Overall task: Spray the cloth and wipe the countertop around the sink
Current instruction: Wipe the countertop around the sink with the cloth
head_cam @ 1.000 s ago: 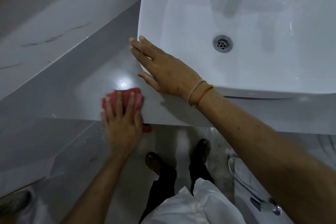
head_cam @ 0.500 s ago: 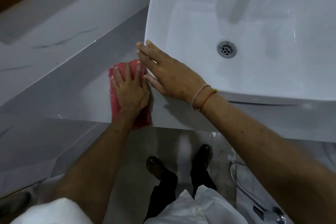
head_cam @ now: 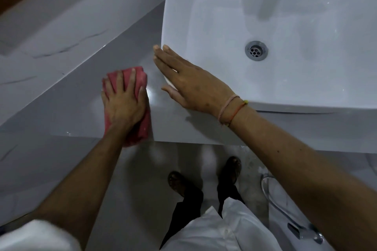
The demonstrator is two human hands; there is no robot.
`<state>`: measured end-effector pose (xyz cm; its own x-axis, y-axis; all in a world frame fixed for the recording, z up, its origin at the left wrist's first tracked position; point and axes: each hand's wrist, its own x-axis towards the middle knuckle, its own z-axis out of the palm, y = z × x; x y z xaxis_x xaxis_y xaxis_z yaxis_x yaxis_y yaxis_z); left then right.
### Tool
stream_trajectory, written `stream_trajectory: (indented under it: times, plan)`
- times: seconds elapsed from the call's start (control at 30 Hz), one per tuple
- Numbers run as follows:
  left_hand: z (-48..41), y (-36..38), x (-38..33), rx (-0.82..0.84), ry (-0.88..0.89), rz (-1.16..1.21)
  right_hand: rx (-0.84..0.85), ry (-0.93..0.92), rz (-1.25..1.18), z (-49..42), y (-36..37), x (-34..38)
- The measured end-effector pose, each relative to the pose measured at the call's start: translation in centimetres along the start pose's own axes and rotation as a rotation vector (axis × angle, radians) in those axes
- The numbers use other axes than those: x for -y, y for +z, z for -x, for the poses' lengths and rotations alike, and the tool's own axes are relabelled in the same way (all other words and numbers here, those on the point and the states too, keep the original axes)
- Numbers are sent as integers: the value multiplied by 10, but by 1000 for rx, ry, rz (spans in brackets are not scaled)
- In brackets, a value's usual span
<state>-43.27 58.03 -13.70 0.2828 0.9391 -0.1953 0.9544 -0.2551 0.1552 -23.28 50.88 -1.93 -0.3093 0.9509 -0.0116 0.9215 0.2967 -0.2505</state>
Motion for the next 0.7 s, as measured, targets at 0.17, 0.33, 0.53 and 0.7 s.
stream_trajectory:
  times: [0.17,0.33,0.53,0.7]
  plan:
    - [-16,2,-49,-8,19,34,8,11,-19,-1,0,0]
    - [29,15,-70,-17,165,46,9,-7,30,0,-1,-1]
    - [46,13,-15,-6,128,8,14,-10,-22,1,-1,-1]
    - [41,-2,79,-59,-158,-34,11,-11,-39,1,-2,-1]
